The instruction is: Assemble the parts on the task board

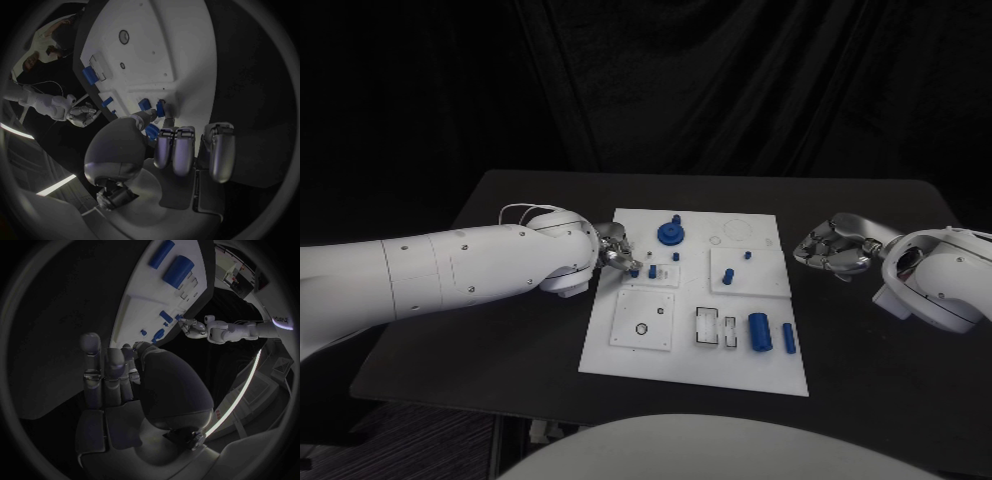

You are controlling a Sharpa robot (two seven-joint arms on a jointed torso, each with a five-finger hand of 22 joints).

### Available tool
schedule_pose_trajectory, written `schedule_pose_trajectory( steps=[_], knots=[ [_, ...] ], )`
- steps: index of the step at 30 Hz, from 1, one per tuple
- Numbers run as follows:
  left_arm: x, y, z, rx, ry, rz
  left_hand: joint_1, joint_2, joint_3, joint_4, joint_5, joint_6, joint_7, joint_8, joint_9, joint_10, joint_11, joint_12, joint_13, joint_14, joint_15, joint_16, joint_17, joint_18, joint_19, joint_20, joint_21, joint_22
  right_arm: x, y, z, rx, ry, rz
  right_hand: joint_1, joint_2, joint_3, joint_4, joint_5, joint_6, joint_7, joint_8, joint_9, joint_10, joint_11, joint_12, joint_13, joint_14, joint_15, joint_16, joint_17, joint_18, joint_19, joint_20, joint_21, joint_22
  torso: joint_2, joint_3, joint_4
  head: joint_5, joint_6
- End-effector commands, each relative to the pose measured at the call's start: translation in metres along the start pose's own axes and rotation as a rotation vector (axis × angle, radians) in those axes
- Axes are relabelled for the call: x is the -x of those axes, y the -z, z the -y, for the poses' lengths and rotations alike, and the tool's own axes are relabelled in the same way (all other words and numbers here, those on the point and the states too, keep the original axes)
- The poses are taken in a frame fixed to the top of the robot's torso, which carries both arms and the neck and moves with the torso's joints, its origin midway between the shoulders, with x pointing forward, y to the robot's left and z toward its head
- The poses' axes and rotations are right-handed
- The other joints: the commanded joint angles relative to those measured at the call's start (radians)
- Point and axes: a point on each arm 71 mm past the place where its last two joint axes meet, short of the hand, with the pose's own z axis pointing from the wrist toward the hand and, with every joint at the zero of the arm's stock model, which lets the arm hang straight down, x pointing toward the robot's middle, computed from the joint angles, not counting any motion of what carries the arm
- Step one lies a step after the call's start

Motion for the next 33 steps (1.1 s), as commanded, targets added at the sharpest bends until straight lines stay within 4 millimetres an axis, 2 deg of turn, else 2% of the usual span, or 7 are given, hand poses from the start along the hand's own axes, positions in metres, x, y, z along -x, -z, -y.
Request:
schedule_pose_trajectory(
  steps=[1, 17, 19, 20, 27, 33],
  knots=[
    [-0.0016, 0.0005, 0.0, -0.005, 0.004, -0.005, -0.005, 0.006, -0.005, 0.002, -0.007, 0.007, 0.002, 0.002, -0.001, 0.106, -0.007, 0.003, 0.263, 0.106, -0.005, 0.003, 0.263, 0.006, 0.066, -0.007, -0.005, 0.237, -0.002, 0.0001, 0.002, -0.019, 0.006, -0.014, 0.01, -0.001, 0.006, 0.002, 0.005, 0.001, 0.002, 0.0, -0.001, -0.008, 0.0, -0.004, -0.003, 0.003, 0.001, -0.006, -0.003, 0.014, 0.002, 0.003, -0.005, -0.002, -0.001, -0.0013, 0.0001, 0.0, 0.0],
    [0.0001, 0.0007, -0.0044, 0.002, 0.012, 0.007, 0.001, 0.008, -0.007, 0.0, -0.005, 0.007, 0.001, 0.002, -0.002, 0.106, -0.008, 0.003, 0.263, 0.106, -0.005, 0.003, 0.263, 0.007, 0.065, -0.008, -0.007, 0.236, -0.0033, 0.0001, 0.0031, -0.026, 0.007, -0.022, 0.01, -0.002, 0.007, 0.003, 0.005, -0.001, 0.002, -0.001, -0.001, -0.013, 0.0, -0.008, -0.007, 0.001, 0.002, -0.01, -0.005, 0.015, 0.0, 0.003, -0.012, -0.004, 0.001, -0.0004, 0.0004, 0.001, 0.0],
    [0.0001, 0.0007, -0.0042, 0.0, 0.012, 0.008, -0.005, 0.011, -0.026, 0.012, -0.028, 0.008, 0.003, 0.001, -0.004, 0.106, -0.006, 0.003, 0.263, 0.106, -0.004, 0.003, 0.263, 0.007, 0.064, -0.007, -0.009, 0.236, -0.0033, 0.0002, 0.0032, -0.027, 0.007, -0.023, 0.01, -0.002, 0.007, 0.003, 0.005, -0.001, 0.002, -0.001, -0.001, -0.013, 0.0, -0.008, -0.007, 0.001, 0.002, -0.01, -0.005, 0.015, 0.0, 0.003, -0.012, -0.004, 0.001, -0.0005, 0.0005, 0.002, 0.0],
    [0.0, 0.0006, -0.0039, -0.002, 0.012, 0.008, -0.008, 0.013, -0.042, 0.021, -0.055, 0.01, 0.003, 0.001, -0.006, 0.106, -0.006, 0.003, 0.263, 0.106, -0.003, 0.003, 0.263, 0.007, 0.064, -0.006, -0.009, 0.235, -0.0034, 0.0001, 0.0033, -0.027, 0.007, -0.023, 0.01, -0.002, 0.007, 0.003, 0.005, -0.001, 0.002, -0.001, -0.001, -0.013, 0.0, -0.008, -0.007, 0.001, 0.002, -0.01, -0.005, 0.015, 0.0, 0.003, -0.012, -0.004, 0.001, -0.0005, 0.0004, 0.002, 0.0],
    [-0.0027, -0.0006, 0.0001, -0.015, 0.007, -0.003, -0.009, 0.02, -0.084, 0.042, -0.097, 0.01, 0.005, -0.002, -0.011, 0.106, -0.004, 0.003, 0.263, 0.106, -0.002, 0.003, 0.263, 0.007, 0.064, -0.005, -0.01, 0.235, -0.0042, -0.0002, 0.0031, -0.027, 0.007, -0.027, 0.01, -0.002, 0.007, 0.003, 0.005, -0.001, 0.002, -0.001, -0.001, -0.013, 0.0, -0.008, -0.007, 0.001, 0.002, -0.01, -0.005, 0.015, 0.0, 0.003, -0.012, -0.004, 0.001, -0.0009, 0.0002, 0.006, 0.0],
    [-0.0054, -0.0017, 0.0021, -0.02, 0.0, -0.018, -0.008, 0.021, -0.095, 0.047, -0.107, 0.01, 0.005, -0.002, -0.013, 0.106, -0.004, 0.003, 0.263, 0.106, -0.002, 0.003, 0.263, 0.008, 0.063, -0.005, -0.012, 0.235, -0.0047, -0.0003, 0.0032, -0.029, 0.008, -0.031, 0.01, -0.002, 0.007, 0.004, 0.005, -0.003, 0.002, -0.002, -0.002, -0.014, 0.0, -0.009, -0.008, -0.001, 0.002, -0.012, -0.006, 0.016, -0.001, 0.003, -0.015, -0.004, 0.002, -0.001, -0.0001, 0.006, 0.0]
  ],
)
